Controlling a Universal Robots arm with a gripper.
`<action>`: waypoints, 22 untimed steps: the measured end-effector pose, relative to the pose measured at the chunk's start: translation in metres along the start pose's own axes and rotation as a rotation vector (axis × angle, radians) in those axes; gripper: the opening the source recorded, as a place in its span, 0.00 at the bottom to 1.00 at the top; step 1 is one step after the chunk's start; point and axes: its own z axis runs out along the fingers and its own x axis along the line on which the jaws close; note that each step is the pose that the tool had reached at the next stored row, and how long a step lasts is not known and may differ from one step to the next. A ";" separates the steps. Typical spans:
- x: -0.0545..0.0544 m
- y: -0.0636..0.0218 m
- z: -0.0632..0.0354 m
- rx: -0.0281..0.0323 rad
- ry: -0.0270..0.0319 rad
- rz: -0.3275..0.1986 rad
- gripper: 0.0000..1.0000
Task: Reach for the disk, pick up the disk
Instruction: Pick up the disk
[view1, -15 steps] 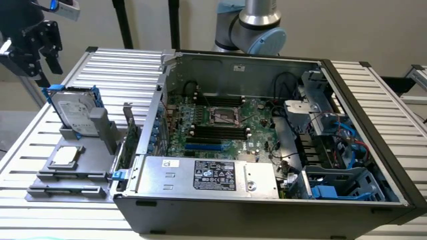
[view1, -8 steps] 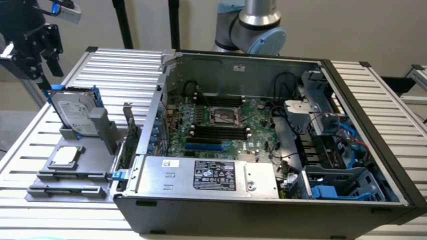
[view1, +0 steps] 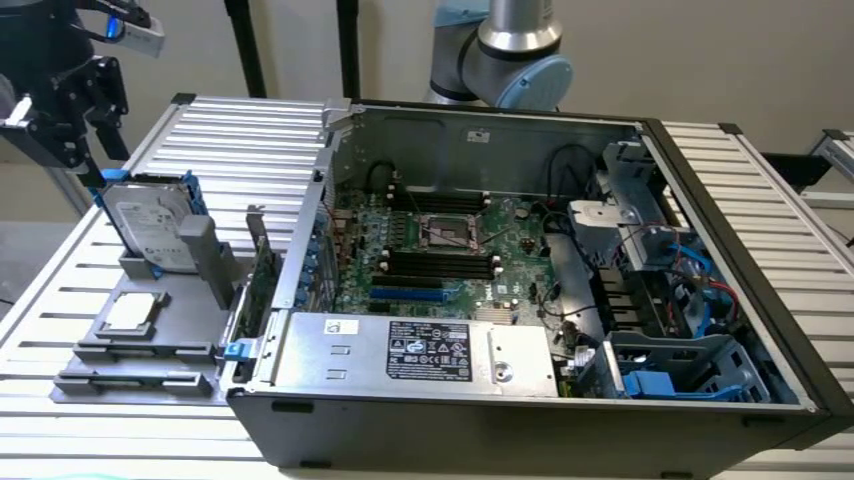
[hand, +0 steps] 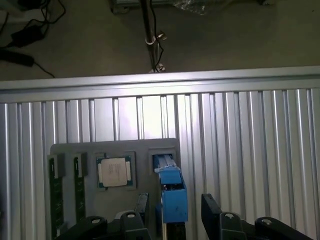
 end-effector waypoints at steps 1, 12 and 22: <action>0.000 0.0000 0.0011 0.0009 0.0000 0.000 0.54; 0.000 -0.0010 0.0170 0.0112 -0.0007 0.000 0.54; 0.000 -0.0014 0.0316 0.0131 -0.0006 -0.008 0.54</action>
